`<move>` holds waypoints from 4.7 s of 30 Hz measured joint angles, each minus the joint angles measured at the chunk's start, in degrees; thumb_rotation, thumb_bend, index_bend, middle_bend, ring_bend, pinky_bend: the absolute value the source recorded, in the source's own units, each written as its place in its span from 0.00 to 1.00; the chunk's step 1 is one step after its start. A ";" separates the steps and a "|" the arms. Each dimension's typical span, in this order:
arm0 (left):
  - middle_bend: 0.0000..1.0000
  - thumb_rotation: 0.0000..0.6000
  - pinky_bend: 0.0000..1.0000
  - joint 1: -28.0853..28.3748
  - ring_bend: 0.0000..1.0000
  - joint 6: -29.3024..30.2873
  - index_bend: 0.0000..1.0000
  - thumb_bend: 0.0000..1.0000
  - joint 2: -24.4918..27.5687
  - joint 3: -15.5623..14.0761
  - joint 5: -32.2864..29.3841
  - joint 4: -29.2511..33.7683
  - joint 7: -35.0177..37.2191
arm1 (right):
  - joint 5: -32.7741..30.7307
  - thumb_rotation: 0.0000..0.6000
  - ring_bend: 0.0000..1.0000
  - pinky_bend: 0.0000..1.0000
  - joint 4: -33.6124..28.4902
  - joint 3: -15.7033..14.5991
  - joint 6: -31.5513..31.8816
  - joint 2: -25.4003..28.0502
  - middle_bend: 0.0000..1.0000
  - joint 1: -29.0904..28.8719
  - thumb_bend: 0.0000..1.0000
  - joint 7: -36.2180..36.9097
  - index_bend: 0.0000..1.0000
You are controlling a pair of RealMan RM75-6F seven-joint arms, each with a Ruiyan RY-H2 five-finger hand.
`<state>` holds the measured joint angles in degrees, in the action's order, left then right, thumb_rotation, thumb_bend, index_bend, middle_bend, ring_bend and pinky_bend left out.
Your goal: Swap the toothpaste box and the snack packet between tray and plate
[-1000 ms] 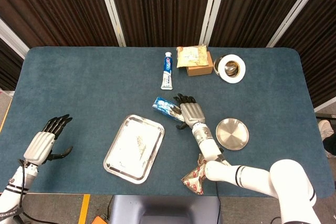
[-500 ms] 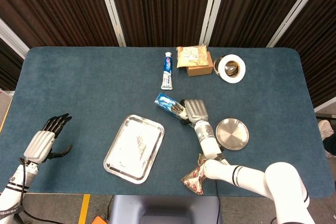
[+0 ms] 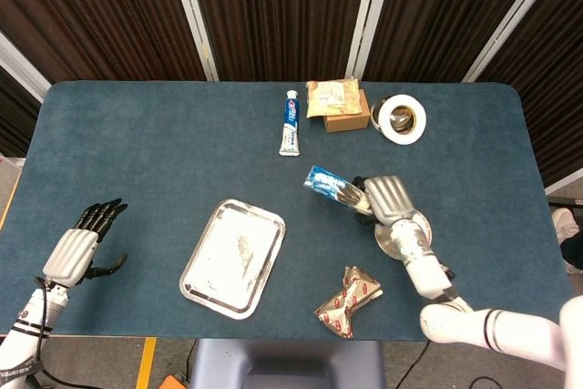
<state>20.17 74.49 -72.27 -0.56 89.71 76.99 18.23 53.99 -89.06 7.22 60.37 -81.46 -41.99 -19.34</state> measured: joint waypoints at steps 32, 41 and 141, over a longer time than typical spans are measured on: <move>0.00 1.00 0.02 4.45 0.00 -1.98 0.00 0.38 -2.90 -2.74 10.45 13.74 -14.32 | 23.31 1.00 0.00 0.00 7.45 -8.51 5.30 10.23 0.00 16.91 0.25 28.78 0.00; 0.00 1.00 0.07 9.10 0.00 -8.17 0.00 0.36 -6.06 -0.93 9.99 21.22 -14.44 | 31.76 1.00 0.00 0.00 -0.78 -10.78 24.23 16.74 0.00 27.19 0.25 27.61 0.00; 0.00 1.00 0.01 20.77 0.00 -18.15 0.00 0.28 -19.50 4.48 -6.66 0.42 -20.39 | 39.14 1.00 0.00 0.00 -5.01 -7.01 26.52 29.00 0.00 38.23 0.25 39.48 0.00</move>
<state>40.94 56.34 -91.77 3.91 83.06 77.41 -2.16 93.13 -94.07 0.21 86.89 -52.46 -3.75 20.14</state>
